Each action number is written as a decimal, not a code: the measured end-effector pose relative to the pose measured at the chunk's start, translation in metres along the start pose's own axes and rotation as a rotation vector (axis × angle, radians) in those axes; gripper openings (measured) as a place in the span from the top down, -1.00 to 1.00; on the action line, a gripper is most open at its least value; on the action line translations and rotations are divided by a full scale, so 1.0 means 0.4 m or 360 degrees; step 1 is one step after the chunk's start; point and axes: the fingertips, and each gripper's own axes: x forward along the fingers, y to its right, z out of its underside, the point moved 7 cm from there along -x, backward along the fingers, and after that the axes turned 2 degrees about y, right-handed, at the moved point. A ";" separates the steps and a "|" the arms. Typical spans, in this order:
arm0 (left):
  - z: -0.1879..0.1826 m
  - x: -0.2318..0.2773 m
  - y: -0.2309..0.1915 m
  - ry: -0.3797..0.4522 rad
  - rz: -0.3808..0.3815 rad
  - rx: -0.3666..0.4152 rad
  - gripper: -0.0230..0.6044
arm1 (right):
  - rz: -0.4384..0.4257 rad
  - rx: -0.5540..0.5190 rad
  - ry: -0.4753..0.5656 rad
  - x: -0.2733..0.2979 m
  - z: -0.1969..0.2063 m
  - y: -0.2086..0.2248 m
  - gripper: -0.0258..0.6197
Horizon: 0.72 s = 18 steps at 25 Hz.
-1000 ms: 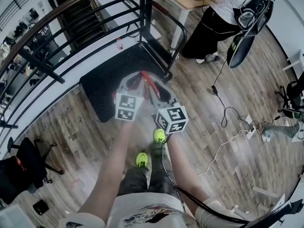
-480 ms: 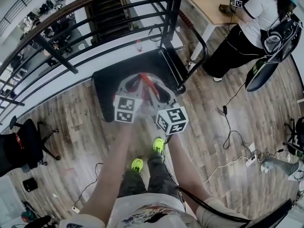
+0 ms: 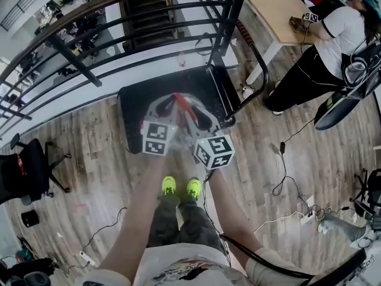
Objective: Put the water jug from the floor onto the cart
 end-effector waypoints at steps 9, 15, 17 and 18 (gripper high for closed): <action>0.048 0.095 -0.146 -0.0020 -0.0041 -0.0095 0.84 | -0.0026 -0.0001 -0.0074 0.181 0.022 0.035 0.65; 0.078 0.173 -0.282 -0.0030 -0.0010 -0.0101 0.84 | -0.0004 0.0017 -0.0105 0.336 0.041 0.049 0.65; 0.094 0.201 -0.325 -0.0040 -0.0004 -0.0102 0.84 | 0.0012 0.0027 -0.0123 0.388 0.054 0.054 0.65; 0.104 0.216 -0.341 -0.0049 -0.0002 -0.0104 0.84 | 0.0021 0.0034 -0.0133 0.408 0.063 0.059 0.65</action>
